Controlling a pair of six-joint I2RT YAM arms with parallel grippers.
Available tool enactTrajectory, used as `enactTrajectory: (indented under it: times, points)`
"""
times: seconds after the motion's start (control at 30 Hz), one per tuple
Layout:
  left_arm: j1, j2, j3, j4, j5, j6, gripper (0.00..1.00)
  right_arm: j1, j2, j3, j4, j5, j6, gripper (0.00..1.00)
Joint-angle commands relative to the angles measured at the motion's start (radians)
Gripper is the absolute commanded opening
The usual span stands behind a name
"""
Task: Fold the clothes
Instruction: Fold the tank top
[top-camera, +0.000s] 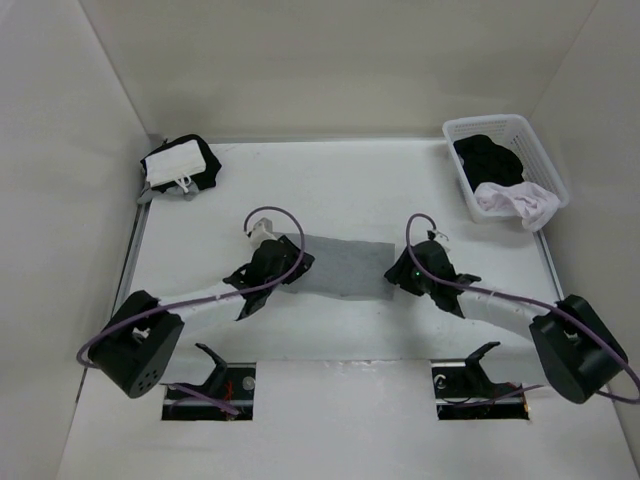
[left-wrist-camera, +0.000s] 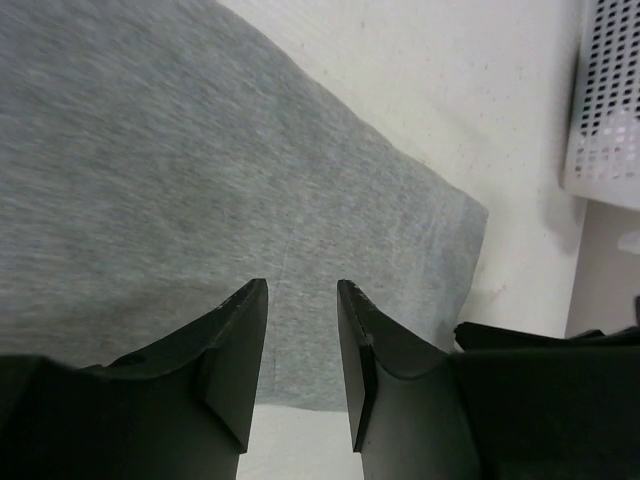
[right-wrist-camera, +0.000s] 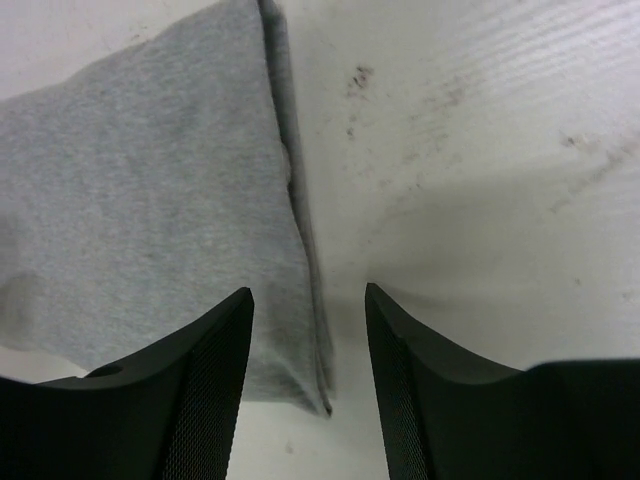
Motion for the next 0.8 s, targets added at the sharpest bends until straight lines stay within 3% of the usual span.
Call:
enactTrajectory:
  times: [0.0, 0.13, 0.37, 0.47, 0.63, 0.77]
  points:
    - [0.036, -0.127, -0.024, 0.033, 0.003, 0.02, 0.32, -0.013, 0.098, 0.044, 0.033, -0.082, -0.01, 0.54]
    - [0.081, -0.25, -0.025, -0.028, 0.006, 0.04, 0.32, -0.01, 0.211, 0.037, 0.142, -0.142, 0.028, 0.46]
    - [0.142, -0.428, -0.013, -0.112, 0.038, 0.064, 0.32, -0.016, 0.144, -0.043, 0.237, -0.095, 0.121, 0.04]
    - [0.141, -0.465, 0.002, -0.14, 0.044, 0.069, 0.32, -0.016, 0.02, -0.061, 0.177, -0.062, 0.101, 0.0]
    - [0.133, -0.498, 0.007, -0.163, 0.044, 0.066, 0.32, -0.009, -0.296, 0.017, -0.189, 0.022, 0.001, 0.0]
    - [0.153, -0.55, 0.028, -0.244, 0.039, 0.073, 0.32, 0.097, -0.39, 0.159, -0.367, 0.063, 0.001, 0.0]
